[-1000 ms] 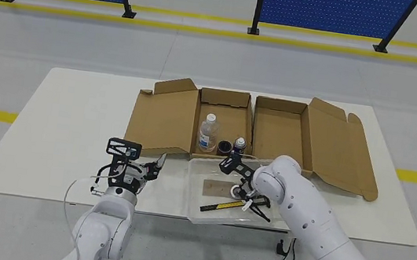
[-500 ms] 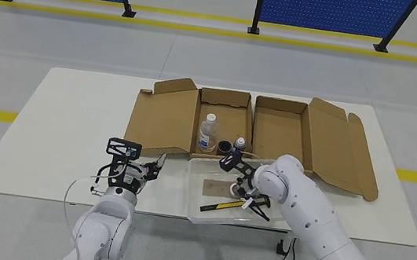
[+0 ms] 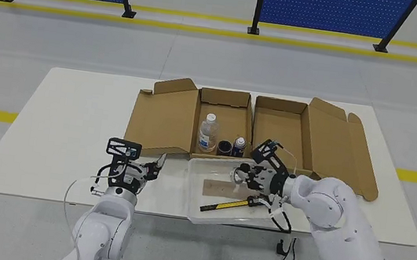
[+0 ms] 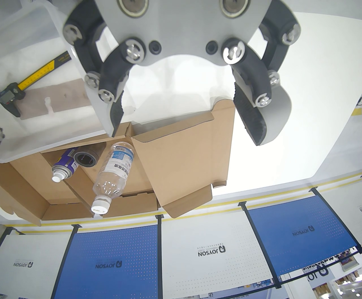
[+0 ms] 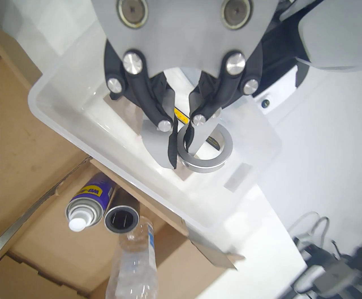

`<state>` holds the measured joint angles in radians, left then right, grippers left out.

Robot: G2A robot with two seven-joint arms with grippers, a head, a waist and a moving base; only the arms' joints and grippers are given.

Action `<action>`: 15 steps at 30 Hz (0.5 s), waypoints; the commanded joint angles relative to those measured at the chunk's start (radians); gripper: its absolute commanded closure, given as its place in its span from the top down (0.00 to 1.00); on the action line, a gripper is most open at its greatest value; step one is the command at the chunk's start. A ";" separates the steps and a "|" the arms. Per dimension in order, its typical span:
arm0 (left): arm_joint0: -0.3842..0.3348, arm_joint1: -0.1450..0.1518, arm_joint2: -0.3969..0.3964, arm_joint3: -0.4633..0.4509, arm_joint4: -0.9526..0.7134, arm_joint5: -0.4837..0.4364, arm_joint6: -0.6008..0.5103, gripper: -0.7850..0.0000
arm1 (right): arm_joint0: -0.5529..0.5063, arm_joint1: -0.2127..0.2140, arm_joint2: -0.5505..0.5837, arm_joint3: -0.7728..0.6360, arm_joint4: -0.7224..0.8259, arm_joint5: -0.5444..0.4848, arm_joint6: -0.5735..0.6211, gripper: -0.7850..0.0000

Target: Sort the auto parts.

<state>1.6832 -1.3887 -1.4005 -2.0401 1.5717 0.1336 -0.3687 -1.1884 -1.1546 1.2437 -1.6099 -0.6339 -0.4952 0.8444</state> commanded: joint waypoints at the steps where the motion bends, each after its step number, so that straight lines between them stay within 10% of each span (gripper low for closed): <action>1: 0.000 0.000 0.000 0.000 0.000 0.000 0.000 1.00 | -0.027 0.005 0.035 0.003 0.060 -0.026 -0.028 0.00; 15: 0.000 0.000 0.000 0.000 0.000 0.000 0.000 1.00 | -0.084 0.022 0.092 -0.047 -0.057 0.100 -0.152 0.00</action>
<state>1.6832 -1.3887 -1.4005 -2.0401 1.5717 0.1336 -0.3687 -1.2677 -1.1340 1.3306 -1.6448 -0.6575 -0.4226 0.7050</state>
